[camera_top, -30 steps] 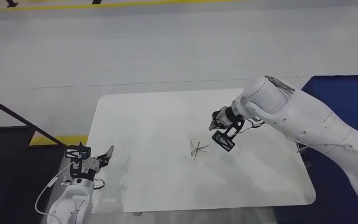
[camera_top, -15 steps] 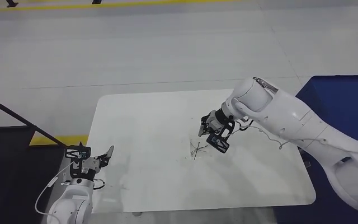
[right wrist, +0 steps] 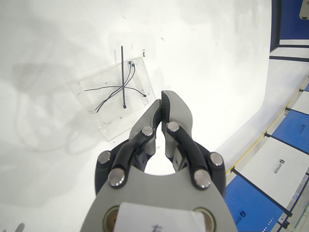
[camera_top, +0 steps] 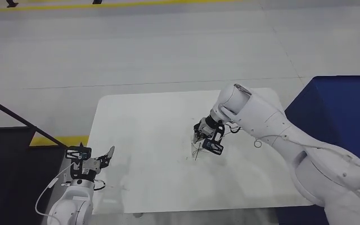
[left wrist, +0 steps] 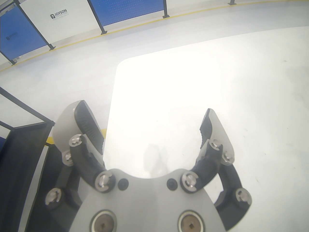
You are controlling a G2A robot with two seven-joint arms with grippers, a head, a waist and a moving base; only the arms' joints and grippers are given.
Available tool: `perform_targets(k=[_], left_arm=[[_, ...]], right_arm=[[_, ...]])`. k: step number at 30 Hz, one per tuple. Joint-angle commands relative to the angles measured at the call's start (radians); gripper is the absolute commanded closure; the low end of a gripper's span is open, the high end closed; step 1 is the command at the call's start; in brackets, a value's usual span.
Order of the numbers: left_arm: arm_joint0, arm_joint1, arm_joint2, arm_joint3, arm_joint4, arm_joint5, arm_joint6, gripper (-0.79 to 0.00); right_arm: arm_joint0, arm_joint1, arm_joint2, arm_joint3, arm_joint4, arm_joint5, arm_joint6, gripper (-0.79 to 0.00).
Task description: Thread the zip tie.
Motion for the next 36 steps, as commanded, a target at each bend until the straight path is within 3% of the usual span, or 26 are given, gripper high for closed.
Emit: perform_targets(k=[1, 3, 29, 36], left_arm=[[0.000, 0.000, 0.000, 0.000, 0.000, 0.000, 0.000, -0.785], [0.000, 0.000, 0.000, 0.000, 0.000, 0.000, 0.000, -0.785], [0.000, 0.000, 0.000, 0.000, 0.000, 0.000, 0.000, -0.785], [0.000, 0.000, 0.000, 0.000, 0.000, 0.000, 0.000, -0.785]], right_arm=[[0.007, -0.022, 0.000, 0.048, -0.026, 0.041, -0.040, 0.000], [0.015, -0.036, 0.000, 0.072, -0.044, 0.064, -0.063, 0.000], [0.011, -0.036, 0.000, 0.070, -0.041, 0.065, -0.058, 0.000], [-0.028, -0.038, 0.000, 0.058, -0.111, 0.022, -0.021, 0.000]])
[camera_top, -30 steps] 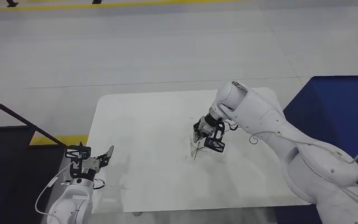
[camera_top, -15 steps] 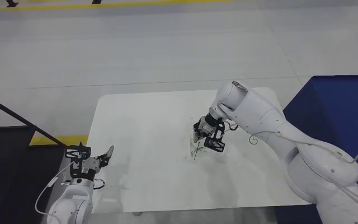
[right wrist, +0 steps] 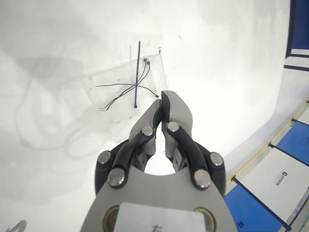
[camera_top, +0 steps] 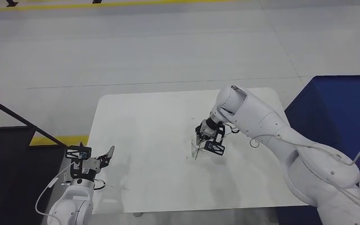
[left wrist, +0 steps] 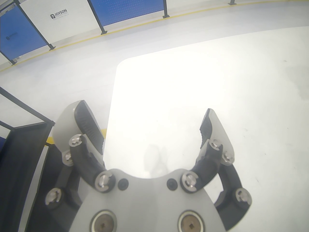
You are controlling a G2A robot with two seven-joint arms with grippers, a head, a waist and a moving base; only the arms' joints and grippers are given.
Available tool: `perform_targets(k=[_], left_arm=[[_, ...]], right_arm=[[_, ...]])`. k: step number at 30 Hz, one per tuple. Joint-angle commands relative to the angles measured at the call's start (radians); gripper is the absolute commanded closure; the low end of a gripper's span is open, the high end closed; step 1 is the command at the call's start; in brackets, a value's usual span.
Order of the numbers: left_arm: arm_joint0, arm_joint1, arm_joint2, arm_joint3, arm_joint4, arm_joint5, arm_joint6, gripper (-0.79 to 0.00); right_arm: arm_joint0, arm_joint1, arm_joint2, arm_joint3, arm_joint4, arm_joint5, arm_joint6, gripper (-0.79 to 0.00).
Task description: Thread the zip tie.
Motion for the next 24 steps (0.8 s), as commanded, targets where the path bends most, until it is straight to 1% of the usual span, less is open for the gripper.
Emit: perform_targets(k=[1, 4, 11, 12, 13, 14, 16, 17, 19, 21, 22, 24], left_arm=[[0.000, 0.000, 0.000, 0.000, 0.000, 0.000, 0.000, -0.785], [0.000, 0.000, 0.000, 0.000, 0.000, 0.000, 0.000, -0.785], [0.000, 0.000, 0.000, 0.000, 0.000, 0.000, 0.000, -0.785], [0.000, 0.000, 0.000, 0.000, 0.000, 0.000, 0.000, -0.785], [0.000, 0.000, 0.000, 0.000, 0.000, 0.000, 0.000, -0.785], [0.000, 0.000, 0.000, 0.000, 0.000, 0.000, 0.000, -0.785], [0.000, 0.000, 0.000, 0.000, 0.000, 0.000, 0.000, -0.785], [0.000, 0.000, 0.000, 0.000, 0.000, 0.000, 0.000, -0.785], [0.000, 0.000, 0.000, 0.000, 0.000, 0.000, 0.000, -0.785], [0.000, 0.000, 0.000, 0.000, 0.000, 0.000, 0.000, -0.785], [0.000, 0.000, 0.000, 0.000, 0.000, 0.000, 0.000, -0.785], [0.000, 0.000, 0.000, 0.000, 0.000, 0.000, 0.000, -0.785]], right_arm=[[-0.010, -0.001, 0.000, 0.002, -0.026, 0.005, -0.005, 0.000], [-0.022, -0.006, 0.000, 0.003, -0.058, 0.012, -0.012, 0.000], [-0.020, -0.021, 0.000, 0.034, -0.071, 0.026, -0.025, 0.000], [-0.019, -0.023, 0.000, 0.040, -0.076, 0.026, -0.026, -0.034], [-0.019, -0.027, 0.000, 0.043, -0.077, 0.027, -0.027, -0.086], [-0.019, -0.030, 0.000, 0.045, -0.077, 0.032, -0.032, -0.102], [-0.016, -0.038, 0.000, 0.057, -0.077, 0.037, -0.036, -0.157], [-0.015, -0.043, 0.000, 0.065, -0.068, 0.038, -0.037, -0.160], [-0.013, -0.053, 0.000, 0.081, -0.068, 0.041, -0.040, -0.126], [-0.013, -0.066, 0.000, 0.102, -0.068, 0.038, -0.037, -0.126], [-0.014, -0.074, 0.000, 0.113, -0.073, 0.037, -0.037, -0.114], [-0.014, -0.091, 0.000, 0.139, -0.080, 0.034, -0.034, -0.123]])
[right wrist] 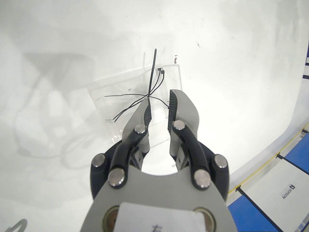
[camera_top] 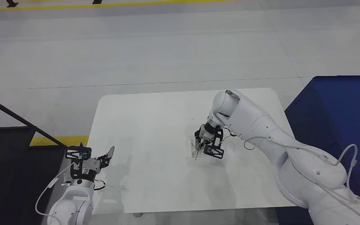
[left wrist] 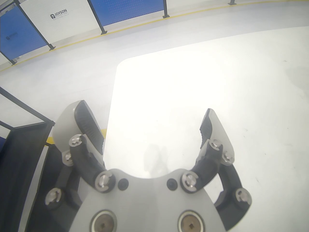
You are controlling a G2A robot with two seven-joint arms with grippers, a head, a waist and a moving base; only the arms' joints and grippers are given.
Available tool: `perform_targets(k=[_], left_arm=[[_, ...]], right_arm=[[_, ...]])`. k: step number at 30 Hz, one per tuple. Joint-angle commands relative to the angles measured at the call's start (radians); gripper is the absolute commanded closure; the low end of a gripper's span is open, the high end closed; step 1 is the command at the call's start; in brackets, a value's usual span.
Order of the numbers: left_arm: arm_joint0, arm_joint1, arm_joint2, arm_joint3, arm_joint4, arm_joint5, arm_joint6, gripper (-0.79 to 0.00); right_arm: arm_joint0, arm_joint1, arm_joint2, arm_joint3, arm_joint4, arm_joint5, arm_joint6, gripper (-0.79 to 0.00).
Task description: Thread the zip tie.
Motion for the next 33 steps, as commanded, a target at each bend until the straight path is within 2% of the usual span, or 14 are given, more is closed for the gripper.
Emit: perform_targets(k=[1, 11, 19, 33], left_arm=[[0.000, 0.000, 0.000, 0.000, 0.000, 0.000, 0.000, -0.785], [0.000, 0.000, 0.000, 0.000, 0.000, 0.000, 0.000, -0.785], [0.000, 0.000, 0.000, 0.000, 0.000, 0.000, 0.000, -0.785], [0.000, 0.000, 0.000, 0.000, 0.000, 0.000, 0.000, -0.785]], right_arm=[[-0.001, -0.017, 0.000, 0.025, -0.012, 0.001, -0.001, -0.129], [0.005, -0.121, 0.000, 0.203, -0.093, 0.064, -0.064, -0.148], [0.018, -0.212, 0.000, 0.344, -0.131, 0.072, -0.072, -0.169], [0.018, -0.355, 0.000, 0.542, -0.195, 0.076, -0.076, -0.135]])
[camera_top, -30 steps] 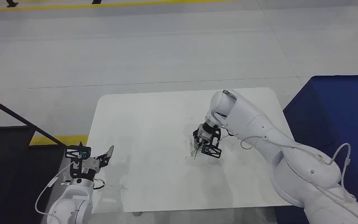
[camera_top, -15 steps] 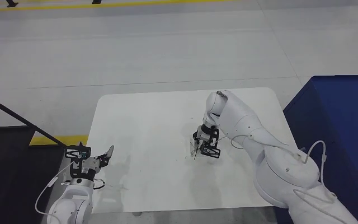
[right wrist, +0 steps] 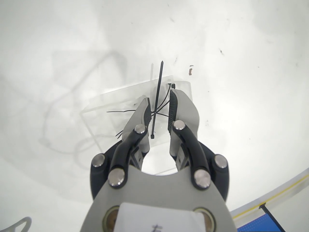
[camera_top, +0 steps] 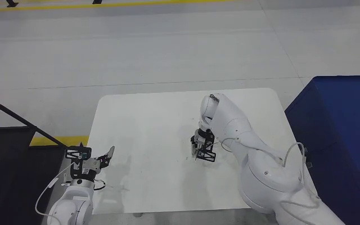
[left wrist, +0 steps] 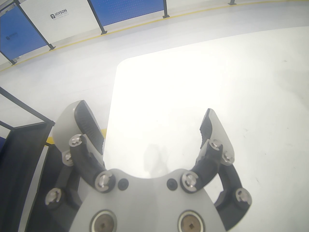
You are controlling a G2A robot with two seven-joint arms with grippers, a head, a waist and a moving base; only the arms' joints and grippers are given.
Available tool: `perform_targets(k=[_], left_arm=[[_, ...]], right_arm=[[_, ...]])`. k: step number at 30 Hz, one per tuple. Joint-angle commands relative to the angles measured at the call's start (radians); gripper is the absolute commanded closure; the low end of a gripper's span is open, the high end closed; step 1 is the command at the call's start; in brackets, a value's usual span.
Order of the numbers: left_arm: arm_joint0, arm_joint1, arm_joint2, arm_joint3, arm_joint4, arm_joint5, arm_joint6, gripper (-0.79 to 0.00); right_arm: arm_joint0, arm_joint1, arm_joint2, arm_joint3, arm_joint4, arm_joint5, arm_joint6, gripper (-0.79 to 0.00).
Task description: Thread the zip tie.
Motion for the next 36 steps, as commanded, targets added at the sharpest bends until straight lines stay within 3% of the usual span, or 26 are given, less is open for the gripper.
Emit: perform_targets(k=[1, 3, 12, 14, 20, 25, 36], left_arm=[[0.000, 0.000, 0.000, 0.000, 0.000, 0.000, 0.000, -0.785], [0.000, 0.000, 0.000, 0.000, 0.000, 0.000, 0.000, -0.785], [0.000, 0.000, 0.000, 0.000, 0.000, 0.000, 0.000, -0.785], [0.000, 0.000, 0.000, 0.000, 0.000, 0.000, 0.000, -0.785], [0.000, 0.000, 0.000, 0.000, 0.000, 0.000, 0.000, -0.785], [0.000, 0.000, 0.000, 0.000, 0.000, 0.000, 0.000, -0.785], [0.000, 0.000, 0.000, 0.000, 0.000, 0.000, 0.000, -0.785]], right_arm=[[-0.001, -0.012, 0.000, 0.009, -0.004, -0.002, 0.002, -0.114], [-0.002, -0.016, 0.000, 0.009, -0.004, -0.009, 0.009, 0.000], [0.012, -0.004, 0.000, 0.009, 0.016, 0.046, -0.046, 0.000], [0.018, 0.006, 0.000, 0.009, 0.019, 0.094, -0.094, 0.000], [0.022, 0.035, 0.026, -0.009, 0.117, 0.105, -0.097, 0.000], [0.011, 0.081, 0.026, -0.069, 0.203, 0.181, -0.097, 0.000], [0.002, 0.087, 0.028, -0.083, 0.221, 0.216, -0.097, 0.000]])
